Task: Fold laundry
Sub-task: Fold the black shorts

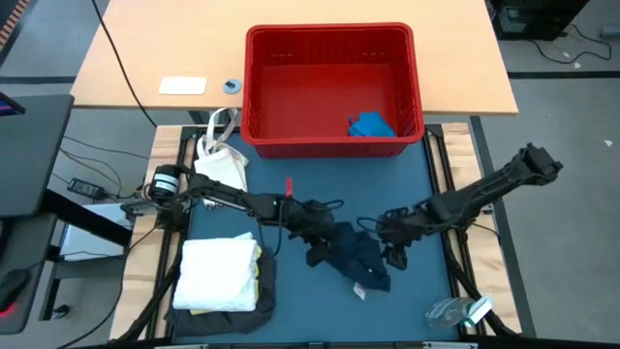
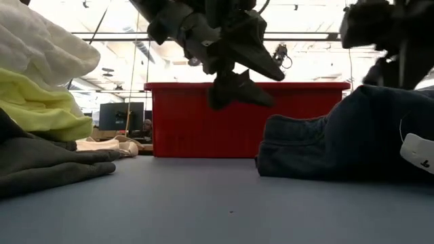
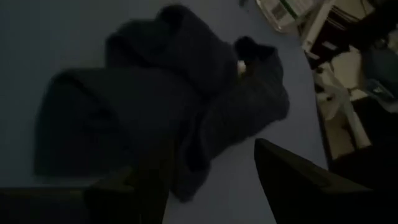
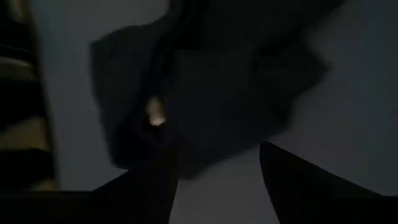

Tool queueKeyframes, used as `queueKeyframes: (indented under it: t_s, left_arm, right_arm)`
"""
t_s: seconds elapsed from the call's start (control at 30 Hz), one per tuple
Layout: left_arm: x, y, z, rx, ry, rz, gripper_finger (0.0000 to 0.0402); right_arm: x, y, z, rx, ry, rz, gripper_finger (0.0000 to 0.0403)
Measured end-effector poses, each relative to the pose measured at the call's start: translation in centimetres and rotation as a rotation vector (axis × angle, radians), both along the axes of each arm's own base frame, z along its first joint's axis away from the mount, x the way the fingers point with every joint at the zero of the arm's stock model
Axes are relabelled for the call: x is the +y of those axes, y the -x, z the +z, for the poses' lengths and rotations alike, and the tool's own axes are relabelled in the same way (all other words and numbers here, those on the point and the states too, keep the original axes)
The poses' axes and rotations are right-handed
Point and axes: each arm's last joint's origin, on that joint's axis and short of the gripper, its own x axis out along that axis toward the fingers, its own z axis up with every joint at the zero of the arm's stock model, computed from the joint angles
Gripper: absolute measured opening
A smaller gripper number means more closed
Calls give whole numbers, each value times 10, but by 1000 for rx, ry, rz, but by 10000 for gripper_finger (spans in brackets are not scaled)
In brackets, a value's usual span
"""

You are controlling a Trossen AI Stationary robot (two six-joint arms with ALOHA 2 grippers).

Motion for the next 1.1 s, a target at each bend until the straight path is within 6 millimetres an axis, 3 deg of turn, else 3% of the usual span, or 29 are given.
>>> queueKeyframes:
  t_s: [0.2, 0.43, 0.57, 0.83, 1.0, 1.1]
  left_arm:
    - [0, -5, -18, 38, -5, -4, 229]
    - [-5, -9, -41, 88, 78, -105, 223]
    - [-4, -9, -45, 83, 55, -130, 173]
    - [-2, -12, -41, 12, 45, -218, 18]
    - [-2, -11, -41, 15, 58, -268, 13]
    - [0, -9, -41, 19, 43, -282, 10]
  right_arm:
    - [17, 13, -21, -24, -143, -95, 218]
    - [38, 17, -18, -30, -225, -98, 201]
    - [48, 19, -24, -18, -200, -60, 198]
    - [71, 10, -53, 4, -140, 34, 198]
    - [74, 7, -68, 59, -120, -12, 185]
    - [75, 7, -72, 89, -125, -24, 149]
